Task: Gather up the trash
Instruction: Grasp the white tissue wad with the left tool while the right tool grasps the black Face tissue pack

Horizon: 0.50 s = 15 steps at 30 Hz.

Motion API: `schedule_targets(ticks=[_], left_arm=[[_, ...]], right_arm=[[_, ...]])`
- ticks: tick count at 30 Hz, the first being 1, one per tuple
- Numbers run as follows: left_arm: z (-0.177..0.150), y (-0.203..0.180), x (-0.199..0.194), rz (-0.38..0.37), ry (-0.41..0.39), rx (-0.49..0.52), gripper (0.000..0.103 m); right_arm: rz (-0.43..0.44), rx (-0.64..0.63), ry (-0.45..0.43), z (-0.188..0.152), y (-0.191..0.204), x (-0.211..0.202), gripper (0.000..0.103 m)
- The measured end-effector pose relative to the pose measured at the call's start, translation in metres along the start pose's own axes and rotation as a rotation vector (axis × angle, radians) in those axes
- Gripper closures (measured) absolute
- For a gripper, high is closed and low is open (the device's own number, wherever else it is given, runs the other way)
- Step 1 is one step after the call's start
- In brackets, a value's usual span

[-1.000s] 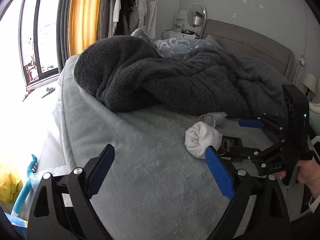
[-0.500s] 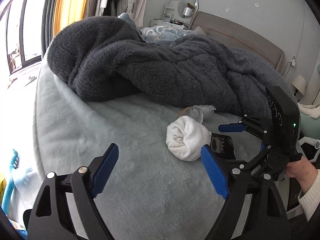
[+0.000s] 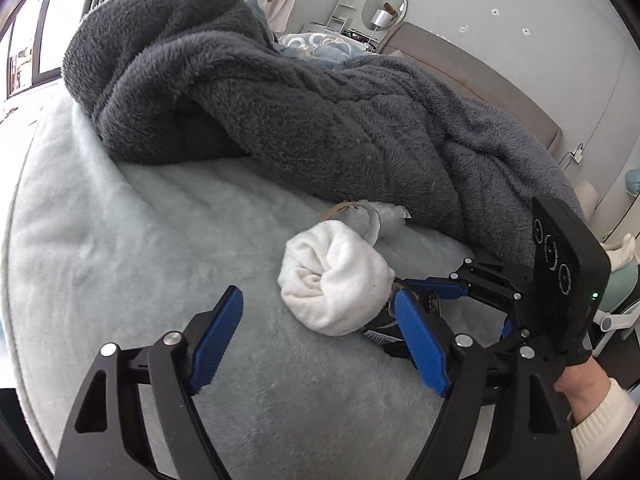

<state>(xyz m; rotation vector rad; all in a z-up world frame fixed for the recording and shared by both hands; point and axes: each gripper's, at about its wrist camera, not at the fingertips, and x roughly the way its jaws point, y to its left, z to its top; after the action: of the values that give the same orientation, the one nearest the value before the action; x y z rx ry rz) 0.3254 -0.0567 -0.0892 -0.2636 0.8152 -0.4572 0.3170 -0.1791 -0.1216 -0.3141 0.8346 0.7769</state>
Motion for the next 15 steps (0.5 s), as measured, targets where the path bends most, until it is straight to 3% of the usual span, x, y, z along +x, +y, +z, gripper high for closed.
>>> schedule_targets(ticks=[8, 10, 15], left_arm=[[0.002, -0.004, 0.009, -0.026, 0.001, -0.036, 0.028], [0.002, -0.005, 0.010, -0.029, -0.010, -0.047, 0.036], [0.003, -0.012, 0.018, -0.011, -0.006, -0.048, 0.042]], right_arm=[[-0.004, 0.024, 0.003, -0.005, -0.008, -0.012, 0.046], [-0.014, 0.030, 0.008, -0.009, -0.008, -0.017, 0.046], [-0.030, 0.063, -0.005, -0.013, -0.010, -0.032, 0.046]])
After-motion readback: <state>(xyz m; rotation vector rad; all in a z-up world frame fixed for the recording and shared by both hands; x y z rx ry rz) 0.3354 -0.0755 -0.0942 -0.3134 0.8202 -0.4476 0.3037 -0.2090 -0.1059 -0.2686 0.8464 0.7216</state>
